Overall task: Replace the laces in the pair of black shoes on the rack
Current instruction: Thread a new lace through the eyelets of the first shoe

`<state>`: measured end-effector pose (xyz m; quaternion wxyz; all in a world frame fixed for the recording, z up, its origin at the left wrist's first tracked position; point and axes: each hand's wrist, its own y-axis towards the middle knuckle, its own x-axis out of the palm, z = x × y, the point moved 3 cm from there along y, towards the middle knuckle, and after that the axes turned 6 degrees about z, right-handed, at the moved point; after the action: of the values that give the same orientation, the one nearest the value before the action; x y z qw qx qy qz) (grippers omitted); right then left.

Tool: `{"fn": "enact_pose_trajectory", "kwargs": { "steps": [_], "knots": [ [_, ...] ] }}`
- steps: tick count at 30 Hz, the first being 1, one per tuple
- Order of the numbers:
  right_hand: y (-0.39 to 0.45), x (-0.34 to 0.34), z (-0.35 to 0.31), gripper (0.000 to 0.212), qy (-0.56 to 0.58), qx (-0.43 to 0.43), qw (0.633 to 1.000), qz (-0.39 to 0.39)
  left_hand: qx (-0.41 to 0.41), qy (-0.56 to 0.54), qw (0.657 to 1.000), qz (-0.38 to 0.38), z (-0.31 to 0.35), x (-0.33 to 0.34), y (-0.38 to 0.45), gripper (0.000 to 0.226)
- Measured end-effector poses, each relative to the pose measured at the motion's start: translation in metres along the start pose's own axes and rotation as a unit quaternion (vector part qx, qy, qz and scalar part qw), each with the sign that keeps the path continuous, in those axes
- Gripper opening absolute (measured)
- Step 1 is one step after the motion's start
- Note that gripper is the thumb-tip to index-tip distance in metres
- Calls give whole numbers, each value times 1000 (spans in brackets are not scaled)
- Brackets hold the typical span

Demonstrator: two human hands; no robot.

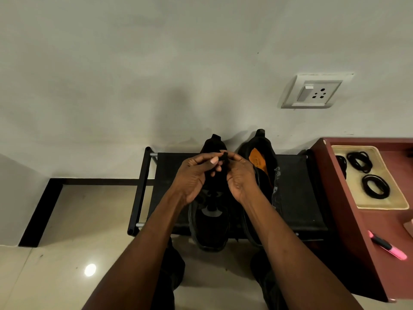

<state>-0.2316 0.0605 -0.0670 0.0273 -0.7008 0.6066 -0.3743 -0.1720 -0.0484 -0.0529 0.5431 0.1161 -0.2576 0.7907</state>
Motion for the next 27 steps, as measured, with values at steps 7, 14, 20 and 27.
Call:
{"fn": "enact_pose_trajectory", "kwargs": {
  "steps": [7,14,20,27],
  "knots": [
    [0,1,-3,32,-18,3,998,-64,-68,9,995,79,2,-8,8,36],
    [11,-14,-7,12,-301,-23,953,-30,-18,108,990,91,0,-14,10,14],
    [6,-13,-7,12,-324,-22,944,-66,88,202,955,201,-2,-15,11,19],
    [-3,-9,-12,9,-452,-185,867,-102,138,341,888,274,-5,-11,11,14]
  ]
}}
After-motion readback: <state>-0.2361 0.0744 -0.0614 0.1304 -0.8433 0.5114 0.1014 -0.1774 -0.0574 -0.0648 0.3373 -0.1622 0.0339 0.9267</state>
